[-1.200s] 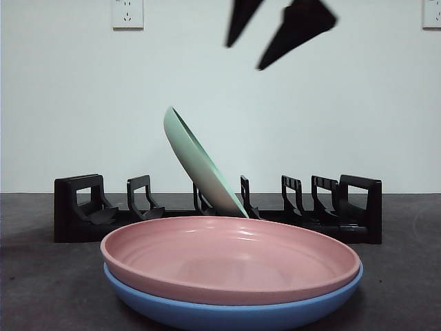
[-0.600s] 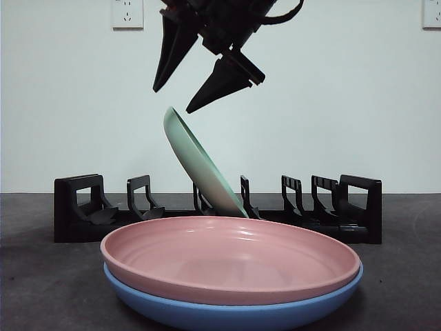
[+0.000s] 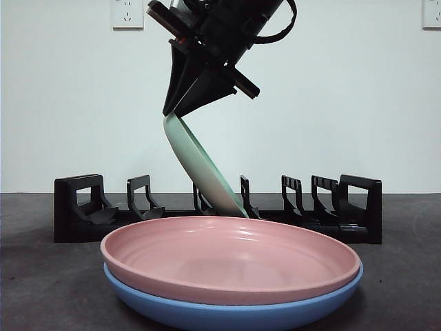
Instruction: Place the plate
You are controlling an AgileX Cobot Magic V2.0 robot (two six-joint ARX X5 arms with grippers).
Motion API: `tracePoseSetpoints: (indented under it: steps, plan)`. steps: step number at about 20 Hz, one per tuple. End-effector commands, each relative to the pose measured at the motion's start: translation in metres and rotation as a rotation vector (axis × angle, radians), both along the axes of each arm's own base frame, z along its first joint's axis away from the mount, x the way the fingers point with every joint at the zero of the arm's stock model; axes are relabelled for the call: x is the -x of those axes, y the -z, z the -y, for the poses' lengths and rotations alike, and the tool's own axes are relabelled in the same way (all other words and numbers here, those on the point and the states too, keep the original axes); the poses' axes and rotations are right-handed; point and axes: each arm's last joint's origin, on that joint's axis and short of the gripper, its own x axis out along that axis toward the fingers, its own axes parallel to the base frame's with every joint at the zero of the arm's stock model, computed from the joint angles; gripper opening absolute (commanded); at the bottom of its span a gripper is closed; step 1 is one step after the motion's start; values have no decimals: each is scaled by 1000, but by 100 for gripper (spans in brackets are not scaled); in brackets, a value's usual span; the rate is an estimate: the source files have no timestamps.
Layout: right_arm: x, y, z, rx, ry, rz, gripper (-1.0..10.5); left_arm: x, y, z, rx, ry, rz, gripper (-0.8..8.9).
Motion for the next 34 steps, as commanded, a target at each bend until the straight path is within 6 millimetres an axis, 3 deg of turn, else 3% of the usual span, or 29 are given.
tracePoseSetpoints:
  steps: [1,9,18,27,34]
  plan:
    - [-2,0,-8,-5,-13,5,31,-1,-4,0,3,-5,18,309]
    - [0,-2,-10,-13,-11,2,11,-1,-4,0,3,-5,18,309]
    - [22,-53,-2,-21,-69,64,11,-1,-4,0,2,-5,19,309]
    - [73,-83,-3,11,-107,205,11,-1,-4,0,3,-5,19,309]
    - [126,-62,19,-42,-128,319,11,-2,-6,1,9,-5,44,309]
